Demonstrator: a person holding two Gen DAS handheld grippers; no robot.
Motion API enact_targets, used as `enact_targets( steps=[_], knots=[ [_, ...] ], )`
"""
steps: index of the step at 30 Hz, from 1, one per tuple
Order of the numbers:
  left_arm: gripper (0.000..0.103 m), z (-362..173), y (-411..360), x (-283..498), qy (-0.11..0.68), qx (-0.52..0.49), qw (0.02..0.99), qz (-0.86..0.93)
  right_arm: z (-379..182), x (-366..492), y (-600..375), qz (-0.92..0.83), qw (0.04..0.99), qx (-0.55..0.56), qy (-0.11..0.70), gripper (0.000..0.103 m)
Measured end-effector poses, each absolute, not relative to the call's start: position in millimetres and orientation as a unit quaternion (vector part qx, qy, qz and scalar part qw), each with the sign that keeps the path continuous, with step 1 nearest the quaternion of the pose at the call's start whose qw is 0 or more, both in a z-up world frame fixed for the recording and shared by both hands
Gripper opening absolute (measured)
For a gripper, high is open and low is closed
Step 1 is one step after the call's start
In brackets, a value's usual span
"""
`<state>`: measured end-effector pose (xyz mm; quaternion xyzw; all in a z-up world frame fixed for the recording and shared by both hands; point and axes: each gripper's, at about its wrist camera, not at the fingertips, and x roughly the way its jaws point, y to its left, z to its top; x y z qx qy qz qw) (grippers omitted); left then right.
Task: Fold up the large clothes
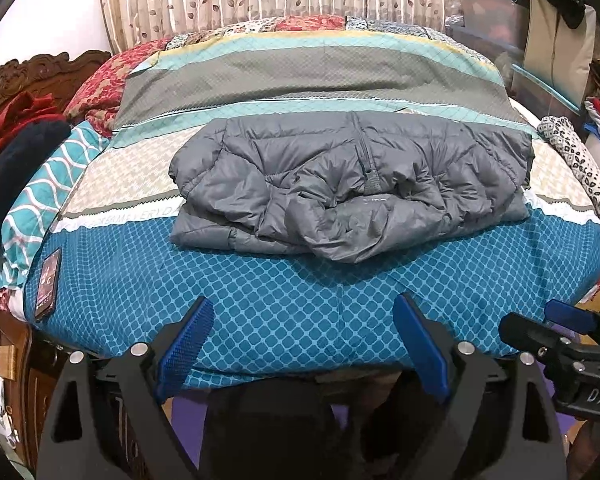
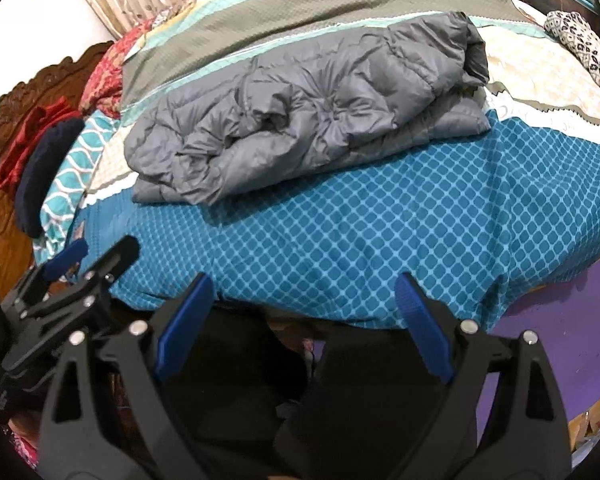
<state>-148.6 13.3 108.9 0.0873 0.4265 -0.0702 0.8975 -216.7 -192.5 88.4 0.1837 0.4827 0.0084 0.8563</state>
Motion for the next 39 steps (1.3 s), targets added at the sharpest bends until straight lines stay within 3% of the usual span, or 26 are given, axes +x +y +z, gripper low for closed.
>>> enact_targets(
  steps=[39],
  knots=[
    [0.085,108.5,12.0,-150.0,0.433,0.088,0.895,-0.065,82.4,-213.1,-186.1,0.017,0.855,0.174,0.488,0.088]
  ],
)
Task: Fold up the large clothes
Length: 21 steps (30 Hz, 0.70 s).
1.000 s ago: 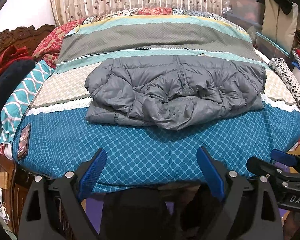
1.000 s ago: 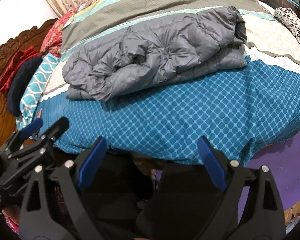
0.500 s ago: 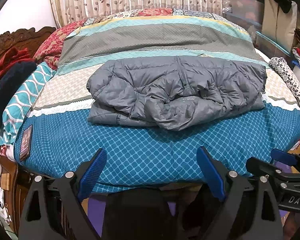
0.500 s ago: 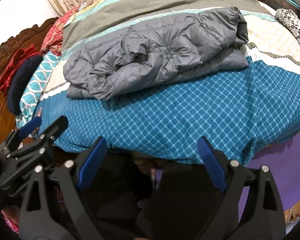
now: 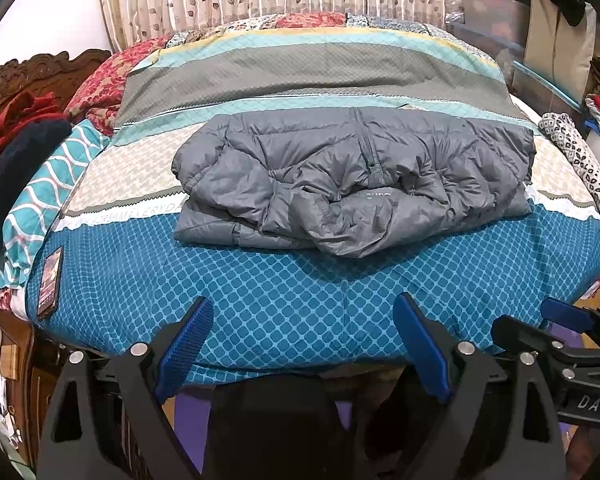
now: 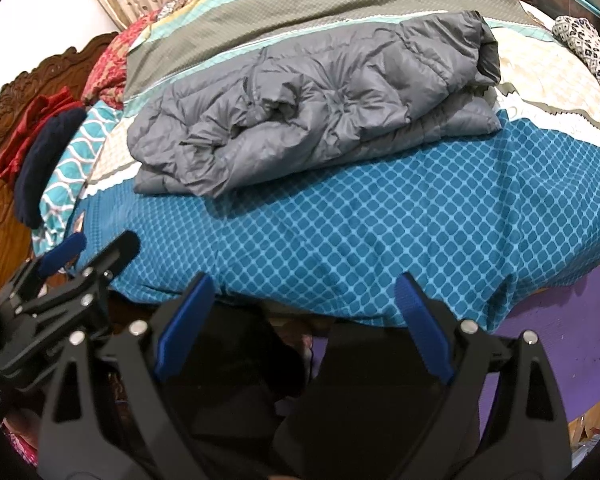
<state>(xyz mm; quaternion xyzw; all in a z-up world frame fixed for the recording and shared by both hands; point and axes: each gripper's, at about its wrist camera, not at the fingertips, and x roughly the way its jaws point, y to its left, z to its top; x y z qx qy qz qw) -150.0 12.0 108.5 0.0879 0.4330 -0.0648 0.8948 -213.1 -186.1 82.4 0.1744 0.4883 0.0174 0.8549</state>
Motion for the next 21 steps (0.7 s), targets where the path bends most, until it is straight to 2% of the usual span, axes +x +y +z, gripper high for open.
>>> enact_targets(
  steps=[21],
  knots=[
    [0.085,103.9,13.6,-146.4,0.44,0.093,0.892,-0.055,81.0,-211.3,-185.8,0.018,0.855,0.174,0.489,0.088]
  ],
)
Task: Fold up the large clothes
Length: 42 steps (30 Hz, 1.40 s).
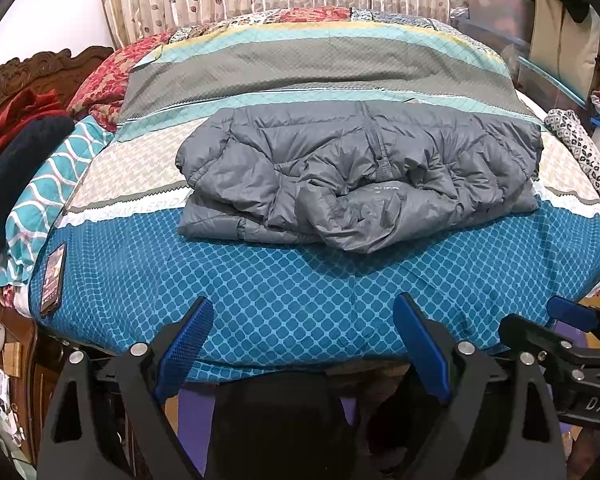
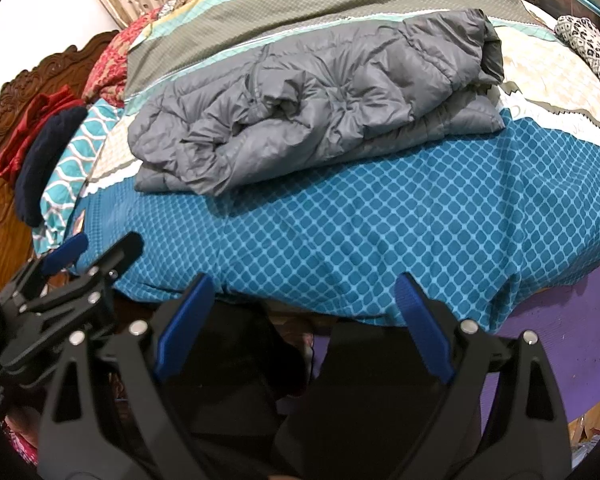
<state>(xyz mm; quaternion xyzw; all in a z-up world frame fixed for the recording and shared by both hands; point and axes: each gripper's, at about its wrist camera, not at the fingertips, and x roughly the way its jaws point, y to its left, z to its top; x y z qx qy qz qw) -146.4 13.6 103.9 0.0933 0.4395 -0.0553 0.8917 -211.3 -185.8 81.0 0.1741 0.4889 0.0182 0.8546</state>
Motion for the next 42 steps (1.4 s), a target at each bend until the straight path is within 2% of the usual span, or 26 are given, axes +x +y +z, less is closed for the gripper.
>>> enact_targets(
  steps=[42],
  knots=[
    [0.085,91.5,11.9,-140.2,0.458,0.103,0.882,-0.05,72.2,-207.8,-186.0,0.025,0.848,0.179,0.498,0.088]
  ],
)
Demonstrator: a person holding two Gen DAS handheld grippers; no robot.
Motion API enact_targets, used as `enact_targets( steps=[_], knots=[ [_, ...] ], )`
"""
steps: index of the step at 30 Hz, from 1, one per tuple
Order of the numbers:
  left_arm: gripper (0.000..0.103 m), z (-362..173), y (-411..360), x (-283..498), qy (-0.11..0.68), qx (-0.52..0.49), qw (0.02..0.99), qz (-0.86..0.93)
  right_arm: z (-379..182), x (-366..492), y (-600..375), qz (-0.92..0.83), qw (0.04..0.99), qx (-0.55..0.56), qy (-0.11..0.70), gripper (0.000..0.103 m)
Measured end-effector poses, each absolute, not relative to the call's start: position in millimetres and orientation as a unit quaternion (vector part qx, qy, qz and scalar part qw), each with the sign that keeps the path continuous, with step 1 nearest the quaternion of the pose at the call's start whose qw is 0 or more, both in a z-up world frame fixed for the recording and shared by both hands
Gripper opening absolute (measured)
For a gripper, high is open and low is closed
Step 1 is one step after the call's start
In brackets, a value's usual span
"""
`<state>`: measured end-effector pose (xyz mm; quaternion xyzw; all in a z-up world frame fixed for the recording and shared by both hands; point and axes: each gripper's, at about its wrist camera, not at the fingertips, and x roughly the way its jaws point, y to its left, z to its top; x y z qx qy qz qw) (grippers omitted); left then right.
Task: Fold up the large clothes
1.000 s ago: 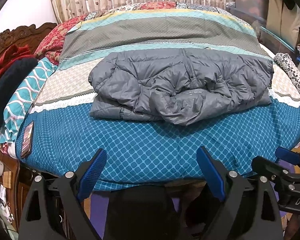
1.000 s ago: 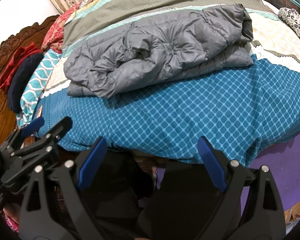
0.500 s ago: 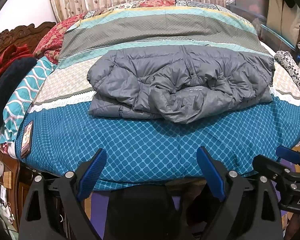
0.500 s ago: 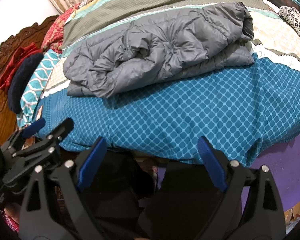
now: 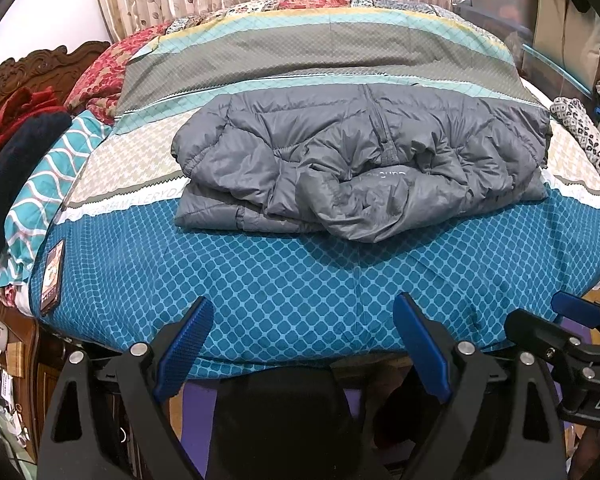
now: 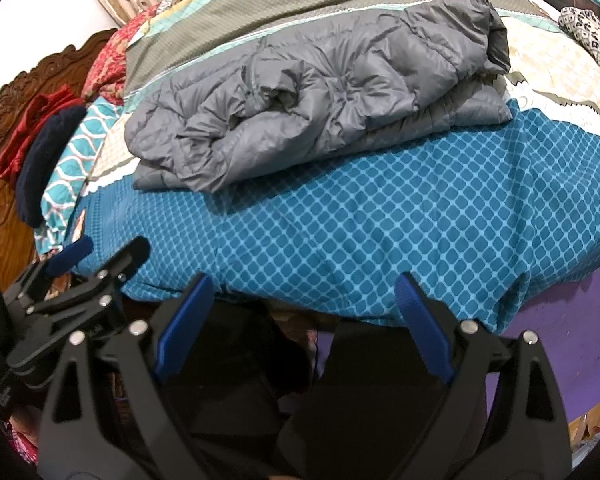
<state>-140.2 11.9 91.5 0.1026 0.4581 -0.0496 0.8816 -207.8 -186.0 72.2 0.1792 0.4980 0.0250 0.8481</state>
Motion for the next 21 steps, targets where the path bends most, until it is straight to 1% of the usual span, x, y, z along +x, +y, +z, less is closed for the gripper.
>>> enact_targets(
  steps=[21],
  knots=[
    [0.085,85.8,10.5,-137.8,0.471,0.1,0.875,-0.055,68.5,-206.7,-187.0,0.029,0.844,0.182,0.503,0.088]
  ],
)
